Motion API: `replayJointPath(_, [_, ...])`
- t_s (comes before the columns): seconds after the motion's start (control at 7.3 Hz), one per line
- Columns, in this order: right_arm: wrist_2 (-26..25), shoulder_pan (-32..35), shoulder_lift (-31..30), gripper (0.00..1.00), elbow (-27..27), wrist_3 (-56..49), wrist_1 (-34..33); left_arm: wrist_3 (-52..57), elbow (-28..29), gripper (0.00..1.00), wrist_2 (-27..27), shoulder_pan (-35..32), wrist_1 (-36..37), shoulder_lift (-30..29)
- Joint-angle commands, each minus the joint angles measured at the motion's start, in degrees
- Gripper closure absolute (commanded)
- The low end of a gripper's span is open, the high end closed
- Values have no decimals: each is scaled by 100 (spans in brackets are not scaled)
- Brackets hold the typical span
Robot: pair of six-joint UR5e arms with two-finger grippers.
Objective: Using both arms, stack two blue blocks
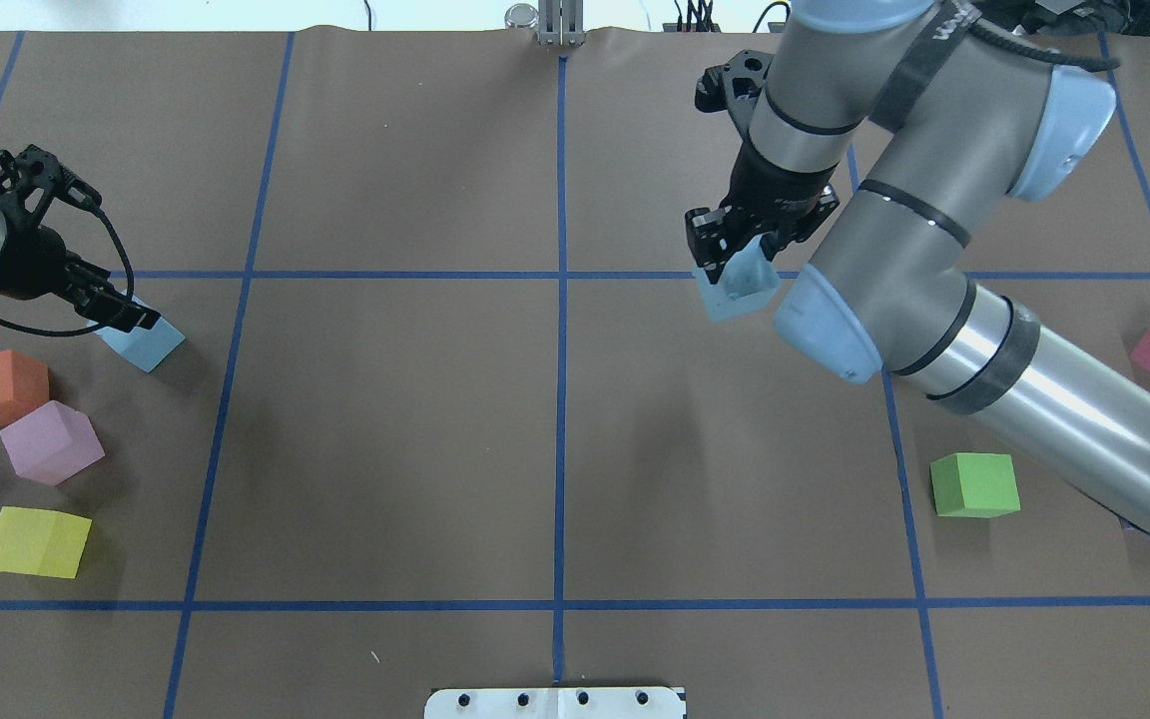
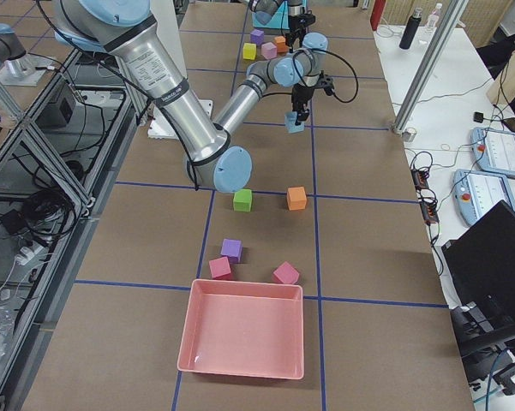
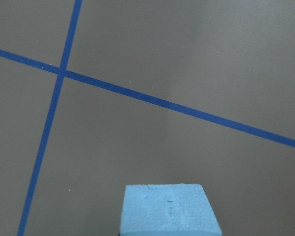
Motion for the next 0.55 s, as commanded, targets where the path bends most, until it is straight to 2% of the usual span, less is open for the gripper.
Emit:
replayJointPath(0.0, [-340,-515,192,57,-160,985,435,23,37,3,5,54,30,-12])
replayJointPath(0.14, [-349,-586,428,57,-518,1120,481,32,47,3,5,71,169,-47])
replayJointPath(0.41, [-428,-657,510,57,-671,1191,551,50,20,3,-12,45,634,-301])
